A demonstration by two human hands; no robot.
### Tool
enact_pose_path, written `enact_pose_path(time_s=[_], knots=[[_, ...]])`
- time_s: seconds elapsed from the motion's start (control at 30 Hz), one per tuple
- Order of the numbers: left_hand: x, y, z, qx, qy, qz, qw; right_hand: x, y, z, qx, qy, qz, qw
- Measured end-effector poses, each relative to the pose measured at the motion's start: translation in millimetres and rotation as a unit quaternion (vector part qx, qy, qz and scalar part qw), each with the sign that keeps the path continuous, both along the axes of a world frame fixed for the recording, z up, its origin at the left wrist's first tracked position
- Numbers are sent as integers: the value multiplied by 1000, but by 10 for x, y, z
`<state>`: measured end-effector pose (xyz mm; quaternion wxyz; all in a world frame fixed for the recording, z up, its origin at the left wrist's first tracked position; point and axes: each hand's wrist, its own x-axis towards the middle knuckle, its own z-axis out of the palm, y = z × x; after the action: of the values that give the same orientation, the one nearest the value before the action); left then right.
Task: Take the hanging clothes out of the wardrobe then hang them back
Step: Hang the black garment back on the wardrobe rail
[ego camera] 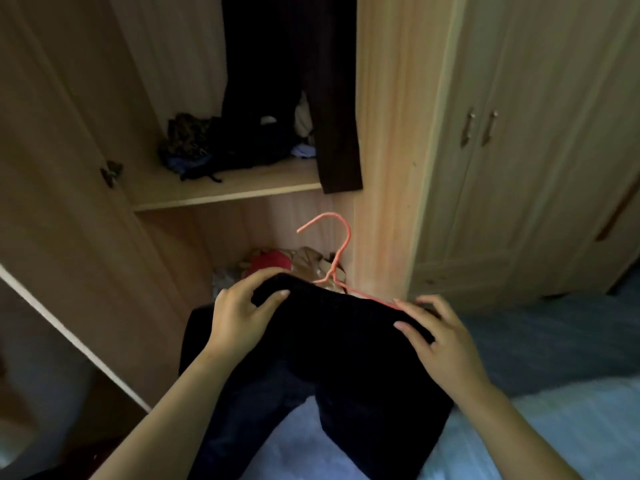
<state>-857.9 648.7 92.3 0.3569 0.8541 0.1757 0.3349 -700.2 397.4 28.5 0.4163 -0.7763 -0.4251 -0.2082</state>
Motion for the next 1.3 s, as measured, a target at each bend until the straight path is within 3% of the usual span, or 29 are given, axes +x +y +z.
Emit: enact_pose_path(time_s=[0.2, 0.4, 0.8, 1.1, 1.3], knots=[[560, 1051, 332, -28, -23, 92, 995, 971, 1370, 410, 8, -38, 69, 997], [1037, 2174, 844, 4, -83, 151, 985, 1754, 2722, 1157, 54, -178, 110, 976], [2291, 4278, 2778, 153, -214, 133, 955, 2804, 4646, 3392, 140, -364, 37, 920], [3494, 5419, 3958, 182, -289, 65, 938, 3621, 5496, 4531, 172, -364, 20, 915], [4360, 5965, 4684, 210, -331, 85, 916, 4289, 6026, 5272, 185, -350, -2, 918]])
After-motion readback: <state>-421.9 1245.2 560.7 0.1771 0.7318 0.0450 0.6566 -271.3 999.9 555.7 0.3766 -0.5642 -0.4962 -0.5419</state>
